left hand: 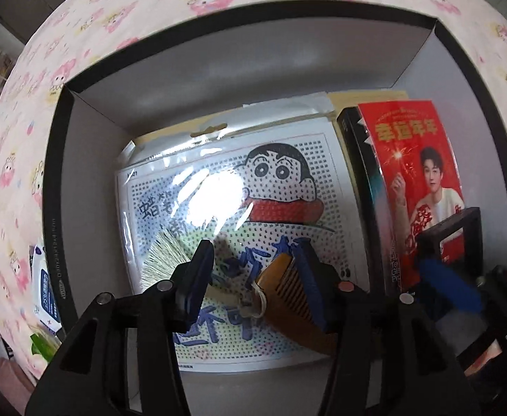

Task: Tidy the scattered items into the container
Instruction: 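Lower the comb into the box in front of the Shin-chan kit, then open both grippers to release the comb inside the box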

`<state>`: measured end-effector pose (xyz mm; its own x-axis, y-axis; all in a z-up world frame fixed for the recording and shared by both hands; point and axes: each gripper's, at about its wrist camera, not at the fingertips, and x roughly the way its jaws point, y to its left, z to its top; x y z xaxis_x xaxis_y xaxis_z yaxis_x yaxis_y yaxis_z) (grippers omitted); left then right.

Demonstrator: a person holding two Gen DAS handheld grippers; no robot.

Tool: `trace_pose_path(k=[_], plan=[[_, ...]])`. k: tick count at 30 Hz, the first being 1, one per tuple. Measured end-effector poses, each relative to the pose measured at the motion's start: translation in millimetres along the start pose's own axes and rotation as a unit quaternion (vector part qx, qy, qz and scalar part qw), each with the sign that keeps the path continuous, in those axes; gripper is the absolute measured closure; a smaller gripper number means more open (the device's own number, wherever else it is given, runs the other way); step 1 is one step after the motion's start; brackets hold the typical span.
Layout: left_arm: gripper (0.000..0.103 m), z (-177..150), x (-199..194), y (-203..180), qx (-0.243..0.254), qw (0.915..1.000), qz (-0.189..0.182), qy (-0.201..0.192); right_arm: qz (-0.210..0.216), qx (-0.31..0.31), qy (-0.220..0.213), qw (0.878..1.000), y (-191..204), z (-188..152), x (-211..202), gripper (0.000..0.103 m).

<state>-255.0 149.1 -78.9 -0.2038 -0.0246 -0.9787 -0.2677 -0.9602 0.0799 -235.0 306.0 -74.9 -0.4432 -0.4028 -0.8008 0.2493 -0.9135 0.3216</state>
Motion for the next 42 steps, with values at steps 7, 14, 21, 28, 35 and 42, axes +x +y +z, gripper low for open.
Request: trace_pose_path(k=[7, 14, 21, 28, 35, 42], plan=[[0.053, -2, 9, -15, 0.022, 0.9994, -0.024, 0.012, -0.064, -0.018, -0.027, 0.997, 4, 0, -15, 0.071], [0.051, -19, 16, -3, 0.037, 0.9986, 0.007, 0.036, -0.058, -0.026, -0.019, 0.998, 6, 0, -8, 0.065], [0.058, -23, 9, 13, 0.013, 0.9998, -0.014, -0.01, -0.046, -0.002, -0.033, 0.998, 3, 1, -12, 0.065], [0.071, -15, 12, 6, 0.008, 0.9963, -0.082, -0.025, -0.051, -0.019, -0.037, 0.998, 7, 0, -6, 0.065], [0.071, -24, 7, -3, 0.028, 0.9921, -0.121, -0.013, -0.036, 0.0, -0.046, 0.998, 4, 4, -4, 0.065], [0.069, -29, 17, -20, 0.068, 0.9927, -0.099, 0.011, -0.023, 0.006, -0.059, 0.998, 1, 5, -9, 0.065]])
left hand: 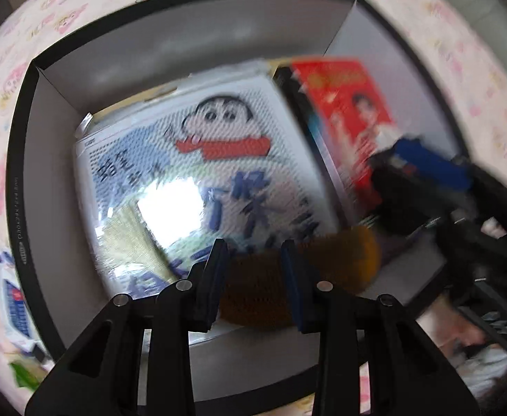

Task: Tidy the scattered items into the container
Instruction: 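Open both grippers to release the comb inside the box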

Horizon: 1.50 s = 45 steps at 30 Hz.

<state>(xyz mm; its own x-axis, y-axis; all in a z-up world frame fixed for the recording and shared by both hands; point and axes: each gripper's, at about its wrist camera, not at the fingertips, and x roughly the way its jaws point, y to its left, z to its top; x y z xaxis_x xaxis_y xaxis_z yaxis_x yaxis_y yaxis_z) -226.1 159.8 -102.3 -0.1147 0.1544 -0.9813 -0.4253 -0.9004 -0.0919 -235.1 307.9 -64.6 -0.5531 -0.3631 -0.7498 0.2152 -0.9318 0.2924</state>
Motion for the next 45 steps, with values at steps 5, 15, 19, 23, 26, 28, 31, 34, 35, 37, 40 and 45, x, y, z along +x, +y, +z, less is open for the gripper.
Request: trace_pose_path(k=[5, 15, 19, 23, 26, 28, 31, 34, 35, 37, 40, 45], plan=[[0.069, 3, 6, 1, 0.003, 0.9979, 0.063, 0.016, 0.001, -0.003, 0.008, 1.0, 2, -3, 0, 0.065], [0.07, -3, 5, 17, -0.034, 0.9983, 0.044, -0.017, 0.007, 0.004, 0.018, 1.0, 4, -8, 0, 0.065], [0.07, -10, -20, 4, -0.039, 0.995, 0.033, -0.086, 0.006, 0.025, -0.003, 1.0, 3, -16, -18, 0.065], [0.064, -5, -44, -5, -0.05, 0.986, 0.039, -0.154, -0.006, 0.037, -0.01, 0.999, 12, -19, -37, 0.065], [0.045, -4, -96, -2, -0.074, 0.9737, 0.056, -0.208, -0.02, 0.038, -0.016, 0.999, 21, -20, -55, 0.063], [0.038, -30, -137, 7, -0.083, 0.9635, 0.072, -0.244, -0.028, 0.038, -0.022, 0.999, 27, -19, -68, 0.06], [0.026, -39, -156, 12, -0.087, 0.9516, 0.076, -0.284, -0.048, 0.038, -0.03, 0.998, 37, -14, -91, 0.051], [0.009, -46, -169, 10, -0.088, 0.9435, 0.07, -0.312, -0.068, 0.033, -0.052, 0.996, 50, -11, -114, 0.029], [0.008, -53, -177, 8, -0.087, 0.9414, 0.072, -0.318, -0.072, 0.031, -0.059, 0.995, 55, -11, -122, 0.029], [0.008, -67, -193, 4, -0.083, 0.9375, 0.08, -0.328, -0.073, 0.029, -0.069, 0.995, 63, -10, -135, 0.028], [0.008, -84, -211, -1, -0.082, 0.931, 0.096, -0.342, -0.08, 0.027, -0.078, 0.993, 76, -10, -151, 0.028], [0.003, -112, -231, -3, -0.094, 0.9253, 0.105, -0.352, -0.086, 0.025, -0.095, 0.991, 96, -18, -174, 0.024]])
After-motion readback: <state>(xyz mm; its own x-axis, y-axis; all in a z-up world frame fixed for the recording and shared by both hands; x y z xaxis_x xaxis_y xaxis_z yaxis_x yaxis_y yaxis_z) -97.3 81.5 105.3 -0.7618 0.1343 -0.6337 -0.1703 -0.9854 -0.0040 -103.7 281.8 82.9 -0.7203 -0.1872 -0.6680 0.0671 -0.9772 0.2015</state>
